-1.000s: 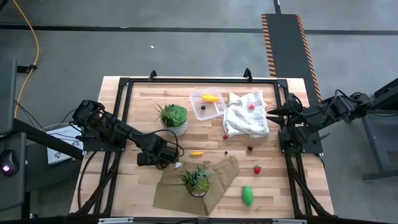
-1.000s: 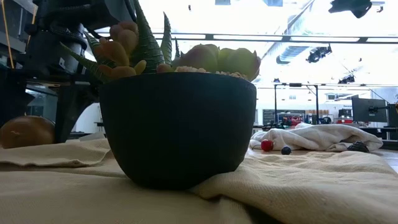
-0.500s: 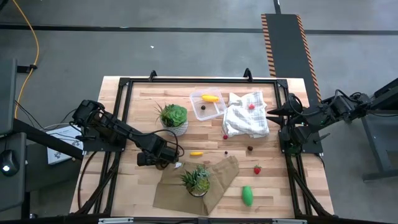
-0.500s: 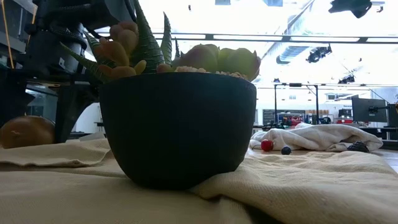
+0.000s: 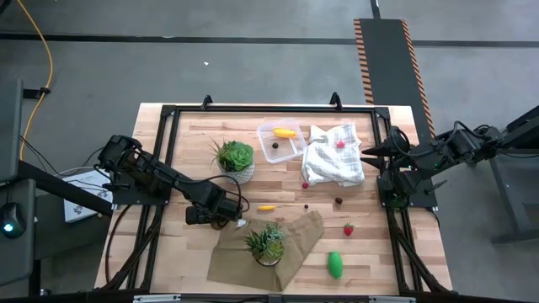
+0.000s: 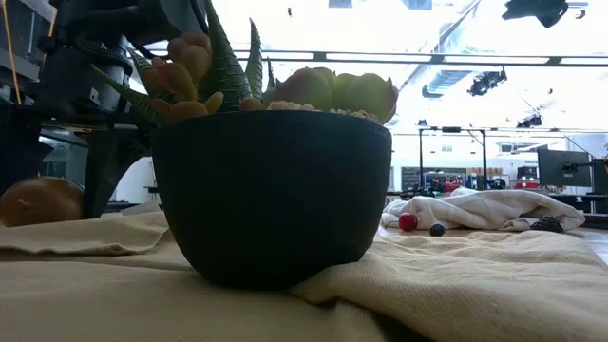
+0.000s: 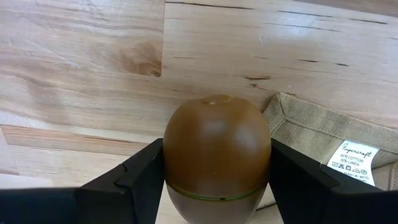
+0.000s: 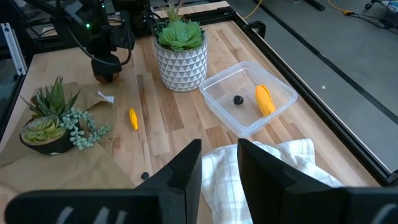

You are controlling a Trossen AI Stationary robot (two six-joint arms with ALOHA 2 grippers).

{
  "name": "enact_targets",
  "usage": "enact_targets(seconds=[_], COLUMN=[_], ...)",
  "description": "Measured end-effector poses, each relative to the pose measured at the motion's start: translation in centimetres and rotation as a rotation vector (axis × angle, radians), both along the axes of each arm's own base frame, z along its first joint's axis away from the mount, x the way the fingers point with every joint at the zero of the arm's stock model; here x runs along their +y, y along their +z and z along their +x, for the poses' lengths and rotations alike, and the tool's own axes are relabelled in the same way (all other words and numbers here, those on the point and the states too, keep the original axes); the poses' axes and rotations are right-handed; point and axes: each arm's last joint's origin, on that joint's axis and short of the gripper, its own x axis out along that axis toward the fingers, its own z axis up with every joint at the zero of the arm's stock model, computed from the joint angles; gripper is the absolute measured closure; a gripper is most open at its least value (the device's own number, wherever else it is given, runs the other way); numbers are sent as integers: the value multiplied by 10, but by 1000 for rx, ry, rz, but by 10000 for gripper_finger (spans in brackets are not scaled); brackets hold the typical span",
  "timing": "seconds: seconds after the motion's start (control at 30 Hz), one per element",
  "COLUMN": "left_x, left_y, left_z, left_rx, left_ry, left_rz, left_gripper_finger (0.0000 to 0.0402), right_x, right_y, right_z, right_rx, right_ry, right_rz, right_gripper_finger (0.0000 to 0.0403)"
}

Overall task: Pick and placing Produce into tupperware
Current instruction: Put the brown kiwi into the transparent bin

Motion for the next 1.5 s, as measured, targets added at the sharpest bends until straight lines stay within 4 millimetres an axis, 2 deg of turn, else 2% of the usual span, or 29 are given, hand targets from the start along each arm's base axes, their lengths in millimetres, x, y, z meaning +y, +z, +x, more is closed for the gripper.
enact_targets(seconds=[0.4,0.8,1.13,1.5], left_x=[-1,-4,-6,-4], left_y=[3,26,62,118], left_z=[3,18,32,46], left_rx=[-17,-83,-118,-194], left_ry=[-52,-154,-233,-287], left_rz=[0,-9,46,196], left_gripper_finger=[172,170,168,167], right_x=[0,0,0,1], right_y=[0,1,1,3], right_z=[0,0,0,2], right_rx=[-1,-10,-10,-36], right_ry=[0,-4,-4,-4], right_rz=[0,1,1,12], right_gripper_finger=[308,308,308,308])
